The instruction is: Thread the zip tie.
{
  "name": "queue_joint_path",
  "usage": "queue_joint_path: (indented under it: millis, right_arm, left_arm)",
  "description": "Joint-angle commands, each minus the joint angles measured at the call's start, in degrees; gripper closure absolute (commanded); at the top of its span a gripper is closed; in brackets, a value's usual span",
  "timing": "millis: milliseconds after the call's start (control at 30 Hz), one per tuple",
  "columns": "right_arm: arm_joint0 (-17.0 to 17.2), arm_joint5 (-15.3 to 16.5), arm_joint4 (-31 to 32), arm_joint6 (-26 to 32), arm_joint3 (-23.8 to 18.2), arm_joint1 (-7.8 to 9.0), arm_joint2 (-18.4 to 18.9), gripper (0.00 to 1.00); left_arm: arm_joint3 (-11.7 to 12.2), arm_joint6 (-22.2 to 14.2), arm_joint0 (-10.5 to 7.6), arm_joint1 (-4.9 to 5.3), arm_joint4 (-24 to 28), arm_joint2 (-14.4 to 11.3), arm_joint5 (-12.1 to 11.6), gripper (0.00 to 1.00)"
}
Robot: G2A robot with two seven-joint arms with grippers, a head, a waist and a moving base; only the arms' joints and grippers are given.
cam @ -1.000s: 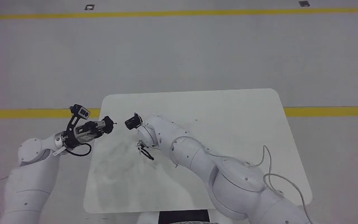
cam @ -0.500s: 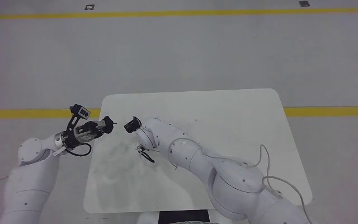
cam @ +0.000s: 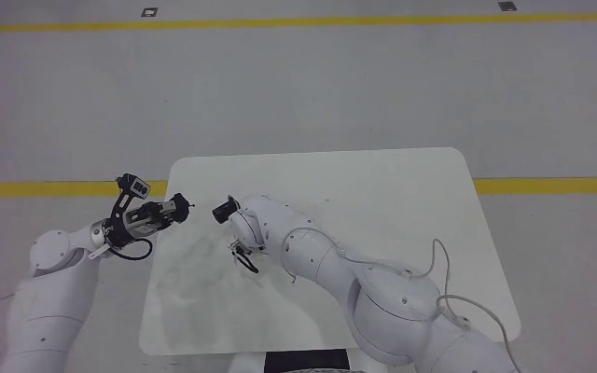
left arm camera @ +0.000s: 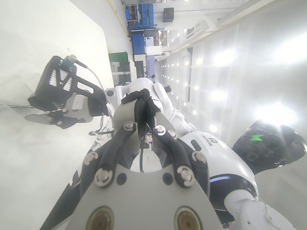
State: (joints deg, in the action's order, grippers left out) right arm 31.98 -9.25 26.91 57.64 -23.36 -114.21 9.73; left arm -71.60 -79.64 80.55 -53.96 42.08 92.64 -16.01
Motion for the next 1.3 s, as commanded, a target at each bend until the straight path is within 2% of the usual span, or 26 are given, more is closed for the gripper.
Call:
queue_joint_path:
  millis: [0, 267, 467, 633, 767, 1267]
  right_arm:
    - [0.16, 0.24, -0.33, 0.37, 0.05, 0.04, 0.01, 0.78]
    - [0.46, -0.35, -1.08, -0.43, -0.32, 0.17, 0.01, 0.75]
    - [0.47, -1.82, 0.77, -3.19, -0.42, 0.16, 0.01, 0.84]
    - [0.83, -3.46, 2.16, -4.41, -0.68, 0.17, 0.01, 0.85]
    - [1.17, -3.68, 2.51, -4.41, -0.54, 0.23, 0.01, 0.83]
    - [1.61, -4.05, 3.94, -4.09, -0.93, 0.21, 0.01, 0.85]
  left_arm:
    - [0.0, 0.0, 0.0, 0.0, 0.0, 0.0, 0.0, 1.0]
    - [0.0, 0.0, 0.0, 0.0, 0.0, 0.0, 0.0, 1.0]
    - [0.0, 0.0, 0.0, 0.0, 0.0, 0.0, 0.0, 1.0]
    - [0.0, 0.0, 0.0, 0.0, 0.0, 0.0, 0.0, 1.0]
    - [0.0, 0.0, 0.0, 0.0, 0.0, 0.0, 0.0, 1.0]
    - [0.0, 0.0, 0.0, 0.0, 0.0, 0.0, 0.0, 1.0]
